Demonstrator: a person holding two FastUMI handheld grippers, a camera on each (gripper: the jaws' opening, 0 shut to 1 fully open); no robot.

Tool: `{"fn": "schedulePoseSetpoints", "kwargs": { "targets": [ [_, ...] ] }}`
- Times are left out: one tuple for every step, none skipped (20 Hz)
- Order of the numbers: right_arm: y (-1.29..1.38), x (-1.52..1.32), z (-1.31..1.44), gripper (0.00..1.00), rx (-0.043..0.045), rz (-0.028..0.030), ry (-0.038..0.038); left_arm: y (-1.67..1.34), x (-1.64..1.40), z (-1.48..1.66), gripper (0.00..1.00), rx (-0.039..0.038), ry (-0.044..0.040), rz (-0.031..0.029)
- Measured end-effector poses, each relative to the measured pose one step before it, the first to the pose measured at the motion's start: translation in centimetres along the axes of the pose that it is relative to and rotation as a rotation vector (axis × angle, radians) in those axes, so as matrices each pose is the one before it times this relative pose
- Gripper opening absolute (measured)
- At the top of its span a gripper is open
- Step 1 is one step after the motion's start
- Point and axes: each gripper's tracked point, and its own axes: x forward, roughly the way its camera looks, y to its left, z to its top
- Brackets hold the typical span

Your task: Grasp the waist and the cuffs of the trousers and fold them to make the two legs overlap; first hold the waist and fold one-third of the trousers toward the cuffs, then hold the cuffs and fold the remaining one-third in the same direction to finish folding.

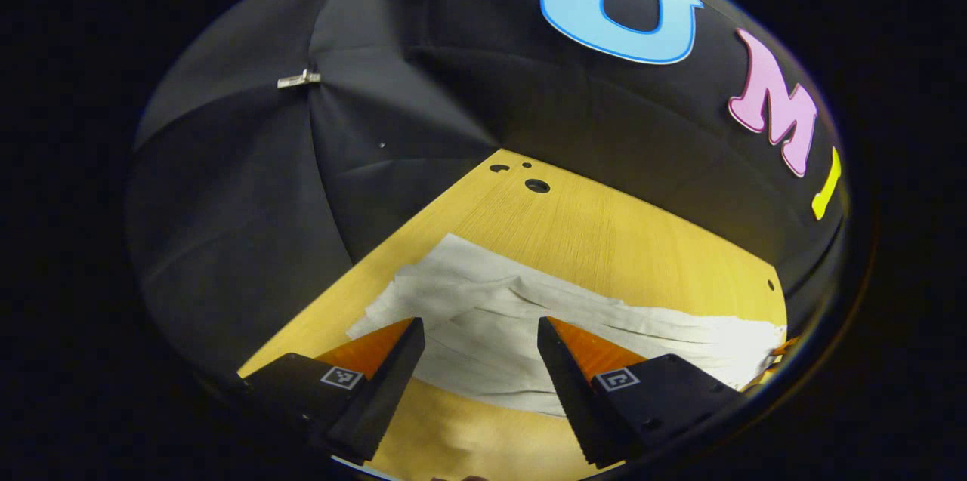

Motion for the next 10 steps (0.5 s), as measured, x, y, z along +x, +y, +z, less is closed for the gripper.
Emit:
{"fn": "schedulePoseSetpoints", "kwargs": {
  "targets": [
    [-0.330,0.176,-0.168,0.96,0.01241,-0.02621,0.01564,-0.028,0.002,-0.570,0.96,-0.02713,0.01259,-0.00646],
    [-0.329,0.200,0.175,0.92,0.01795,-0.02558,-0.00919,0.068,-0.035,-0.374,0.96,-0.01628,0.00989,-0.00226],
    [-0.314,0.101,-0.099,0.89,0.02468,-0.02824,0.01391,0.235,0.144,-0.497,0.96,-0.00646,0.00962,0.00335],
    [-0.266,0.133,0.290,0.78,0.02317,-0.02097,0.00150,0.205,0.064,-0.391,0.92,-0.00208,0.01145,0.00240],
    [-0.145,0.072,-0.061,0.74,0.01300,-0.01314,0.01417,0.066,0.190,-0.546,0.92,-0.00453,0.01291,0.00100],
    [0.193,0.169,-0.250,0.64,0.01444,0.01071,0.01442,0.065,0.141,-0.494,0.96,-0.01292,0.01668,-0.00498],
    [0.181,-0.311,0.075,0.41,0.03100,0.00991,0.00050,0.252,0.246,-0.497,0.96,-0.02161,0.01971,-0.00851],
    [0.142,-0.047,-0.343,0.18,0.03616,0.01821,0.01259,0.237,0.138,-0.374,0.96,-0.02536,0.02015,-0.00459],
    [-0.051,-0.060,0.251,0.08,0.03157,0.02150,-0.00420,0.208,0.142,-0.714,0.96,-0.03093,0.01788,0.00013],
    [-0.098,-0.004,0.020,0.08,0.02558,0.02086,0.00205,0.086,0.064,-0.699,0.96,-0.04197,0.01776,-0.00031]
  ]
}}
